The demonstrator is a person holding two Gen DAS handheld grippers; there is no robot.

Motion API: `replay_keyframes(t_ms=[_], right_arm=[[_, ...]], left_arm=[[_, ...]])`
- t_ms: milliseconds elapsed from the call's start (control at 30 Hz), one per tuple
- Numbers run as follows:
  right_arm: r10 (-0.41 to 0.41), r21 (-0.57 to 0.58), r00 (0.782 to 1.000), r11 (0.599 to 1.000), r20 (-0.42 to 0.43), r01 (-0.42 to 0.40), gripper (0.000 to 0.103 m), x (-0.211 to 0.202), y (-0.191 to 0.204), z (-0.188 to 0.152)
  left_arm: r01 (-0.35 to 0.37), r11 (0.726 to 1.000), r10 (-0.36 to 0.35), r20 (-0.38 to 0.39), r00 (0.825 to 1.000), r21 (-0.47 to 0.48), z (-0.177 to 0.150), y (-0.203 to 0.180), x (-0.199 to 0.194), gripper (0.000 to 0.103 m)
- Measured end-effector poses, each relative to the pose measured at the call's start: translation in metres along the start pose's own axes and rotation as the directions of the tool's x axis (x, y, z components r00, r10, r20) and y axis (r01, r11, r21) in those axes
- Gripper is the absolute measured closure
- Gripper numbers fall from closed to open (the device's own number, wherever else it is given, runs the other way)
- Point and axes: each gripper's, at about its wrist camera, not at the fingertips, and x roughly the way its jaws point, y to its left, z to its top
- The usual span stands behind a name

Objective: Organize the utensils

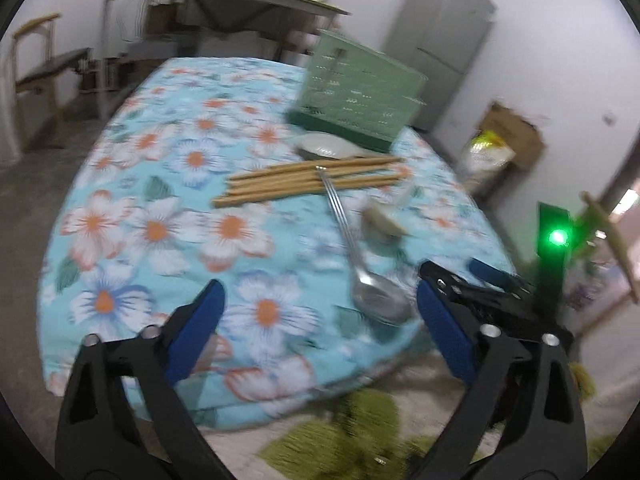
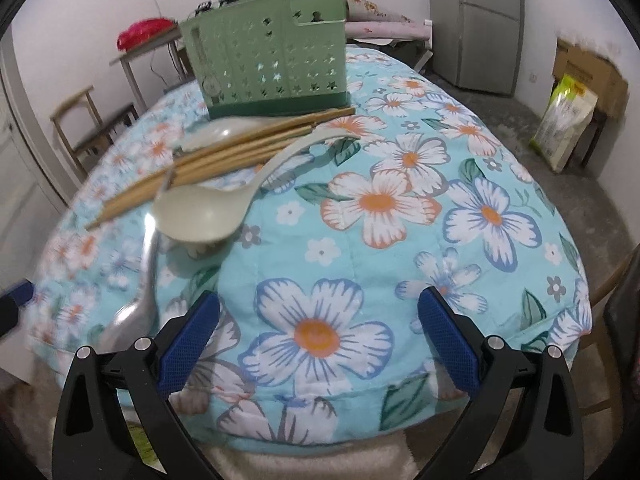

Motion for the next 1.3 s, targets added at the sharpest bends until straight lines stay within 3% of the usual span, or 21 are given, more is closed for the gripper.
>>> replay_keyframes(t_ms=[67, 167, 267, 367, 467, 533, 600, 800, 1000, 1033, 1167, 1200, 1300], right_arm=[[0.004, 0.034, 1.0, 0.999, 0.002, -0.004, 0.006, -0.005, -0.008, 0.002], [-0.005, 0.049, 1.0, 0.999, 0.002, 0.005, 0.006, -0.009, -0.012, 0.004], [-0.013, 0.045, 1.0, 0.999, 0.009, 0.013, 0.006, -0.014, -0.01, 0.004], [-0.014, 0.039, 1.0, 0.999, 0.018, 0.013, 0.006, -0.017, -0.009, 0.003], [-0.014, 0.037, 1.0, 0.999, 0.027, 0.013, 0.006, -0.021, -0.008, 0.003], [-0.015, 0.037, 0.999, 0.999, 0.032, 0.014, 0.006, -0.023, -0.008, 0.002], [-0.019, 0.038, 0.999, 0.999, 0.037, 0.017, 0.006, -0.024, -0.009, 0.002], [-0.019, 0.045, 0.999, 0.999, 0.027, 0.018, 0.006, -0.022, -0.009, 0.001], [-0.023, 0.033, 0.999, 0.999, 0.034, 0.022, 0.006, -0.024, -0.007, 0.0], [-0.022, 0.034, 0.999, 0.999, 0.031, 0.021, 0.006, -0.023, -0.007, 0.0], [-0.009, 0.031, 1.0, 0.999, 0.015, 0.009, 0.006, -0.019, -0.004, -0.002], [-0.005, 0.025, 1.0, 1.0, 0.011, 0.004, 0.006, -0.018, -0.001, -0.003], [0.005, 0.0, 1.0, 1.0, 0.011, -0.005, 0.006, -0.017, 0.006, -0.003]], left_arm=[[0.079, 0.997, -0.08, -0.036, 0.996, -0.012, -0.004, -0.004, 0.002, 0.03], [0.196, 0.979, -0.202, -0.12, 0.972, -0.054, -0.01, -0.01, 0.016, 0.045], [0.294, 0.948, -0.313, -0.189, 0.931, -0.124, -0.015, -0.012, 0.032, 0.053], [0.36, 0.904, -0.41, -0.223, 0.885, -0.231, -0.02, -0.007, 0.047, 0.057], [0.404, 0.811, -0.522, -0.21, 0.827, -0.423, -0.028, 0.01, 0.066, 0.063], [0.409, 0.767, -0.553, -0.187, 0.812, -0.495, -0.031, 0.018, 0.072, 0.069], [0.411, 0.737, -0.566, -0.157, 0.809, -0.536, -0.032, 0.023, 0.077, 0.075], [0.404, 0.686, -0.575, -0.111, 0.81, -0.605, -0.034, 0.027, 0.073, 0.095], [0.359, 0.706, -0.516, -0.096, 0.851, -0.61, -0.028, 0.039, 0.053, 0.099], [0.351, 0.716, -0.5, -0.093, 0.861, -0.603, -0.026, 0.043, 0.049, 0.1], [0.27, 0.8, -0.35, -0.051, 0.935, -0.537, -0.008, 0.063, 0.011, 0.102], [0.25, 0.813, -0.317, -0.04, 0.947, -0.525, -0.003, 0.067, 0.008, 0.102], [0.128, 0.884, -0.15, -0.013, 0.989, -0.45, 0.008, 0.072, -0.005, 0.102]])
